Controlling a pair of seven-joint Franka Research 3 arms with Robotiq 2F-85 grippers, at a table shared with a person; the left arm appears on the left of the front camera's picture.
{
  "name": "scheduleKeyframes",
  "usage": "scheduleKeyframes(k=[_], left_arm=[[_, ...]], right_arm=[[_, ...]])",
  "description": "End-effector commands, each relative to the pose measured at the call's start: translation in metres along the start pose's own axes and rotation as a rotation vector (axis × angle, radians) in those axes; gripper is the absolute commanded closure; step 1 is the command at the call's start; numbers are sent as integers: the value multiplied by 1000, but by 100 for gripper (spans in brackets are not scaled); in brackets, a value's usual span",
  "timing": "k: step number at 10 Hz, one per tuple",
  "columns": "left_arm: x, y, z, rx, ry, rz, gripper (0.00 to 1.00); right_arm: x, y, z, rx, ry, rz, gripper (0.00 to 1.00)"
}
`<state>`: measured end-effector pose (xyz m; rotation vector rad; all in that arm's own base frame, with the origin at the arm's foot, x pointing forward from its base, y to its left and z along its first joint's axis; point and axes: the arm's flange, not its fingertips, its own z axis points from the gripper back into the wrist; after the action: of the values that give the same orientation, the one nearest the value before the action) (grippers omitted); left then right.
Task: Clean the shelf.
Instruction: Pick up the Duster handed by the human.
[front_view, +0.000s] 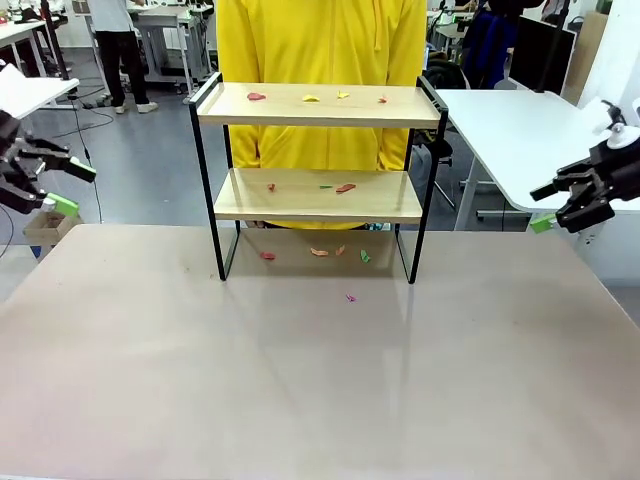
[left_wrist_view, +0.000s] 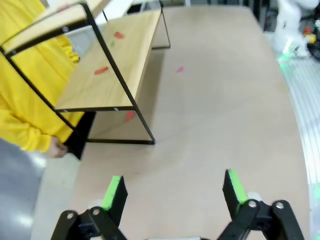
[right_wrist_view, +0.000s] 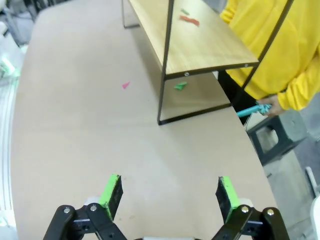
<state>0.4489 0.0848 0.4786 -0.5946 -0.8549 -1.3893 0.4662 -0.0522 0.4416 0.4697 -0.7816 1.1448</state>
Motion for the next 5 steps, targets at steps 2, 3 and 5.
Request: scheduleKeyframes(k=[2, 3, 5], left_arm=[[21, -3, 1, 15, 45, -34, 0], [21, -3, 1, 15, 45, -34, 0], [21, -3, 1, 15, 45, -34, 0]], right_arm=[[12, 5, 6, -40, 48, 20, 0], [12, 5, 6, -40, 48, 20, 0], [12, 5, 6, -40, 48, 20, 0]])
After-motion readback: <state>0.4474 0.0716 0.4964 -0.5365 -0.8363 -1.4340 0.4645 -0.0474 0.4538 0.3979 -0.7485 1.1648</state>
